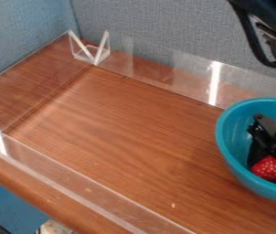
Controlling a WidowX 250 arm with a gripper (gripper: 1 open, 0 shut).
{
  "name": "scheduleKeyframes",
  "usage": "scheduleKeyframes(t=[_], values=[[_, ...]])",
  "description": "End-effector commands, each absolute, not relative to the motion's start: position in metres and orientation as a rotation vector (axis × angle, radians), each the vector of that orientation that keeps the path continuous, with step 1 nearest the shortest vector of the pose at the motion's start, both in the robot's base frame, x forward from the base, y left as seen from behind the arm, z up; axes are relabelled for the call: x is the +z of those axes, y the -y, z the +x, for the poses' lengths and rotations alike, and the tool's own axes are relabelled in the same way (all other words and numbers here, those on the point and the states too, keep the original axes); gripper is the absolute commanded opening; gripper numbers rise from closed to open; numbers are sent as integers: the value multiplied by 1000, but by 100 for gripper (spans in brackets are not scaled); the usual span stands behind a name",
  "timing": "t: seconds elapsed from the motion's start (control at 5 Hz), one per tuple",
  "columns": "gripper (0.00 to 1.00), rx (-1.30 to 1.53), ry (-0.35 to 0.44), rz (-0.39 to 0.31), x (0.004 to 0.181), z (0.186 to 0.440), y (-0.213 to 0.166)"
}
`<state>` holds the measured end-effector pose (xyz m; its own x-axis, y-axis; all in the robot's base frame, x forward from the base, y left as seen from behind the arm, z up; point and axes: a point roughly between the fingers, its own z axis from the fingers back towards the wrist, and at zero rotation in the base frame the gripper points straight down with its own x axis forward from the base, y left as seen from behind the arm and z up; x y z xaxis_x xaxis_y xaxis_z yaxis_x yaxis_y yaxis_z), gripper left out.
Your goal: Remove the strawberry from inside the blue bowl and put it on the table
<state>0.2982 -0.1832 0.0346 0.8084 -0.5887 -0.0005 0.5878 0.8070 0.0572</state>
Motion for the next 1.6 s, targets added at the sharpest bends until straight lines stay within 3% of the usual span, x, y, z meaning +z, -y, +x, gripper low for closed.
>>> scheduleKeyframes(t=[0.0, 0.2, 0.6, 1.0, 1.4], values=[[0, -696, 36, 55, 29, 293, 189], [0, -735, 35, 59, 20, 289, 189], [0, -730, 56, 60, 23, 289, 179], [0, -608, 70, 66, 25, 264, 184], [0, -651, 103, 70, 53, 273, 158]])
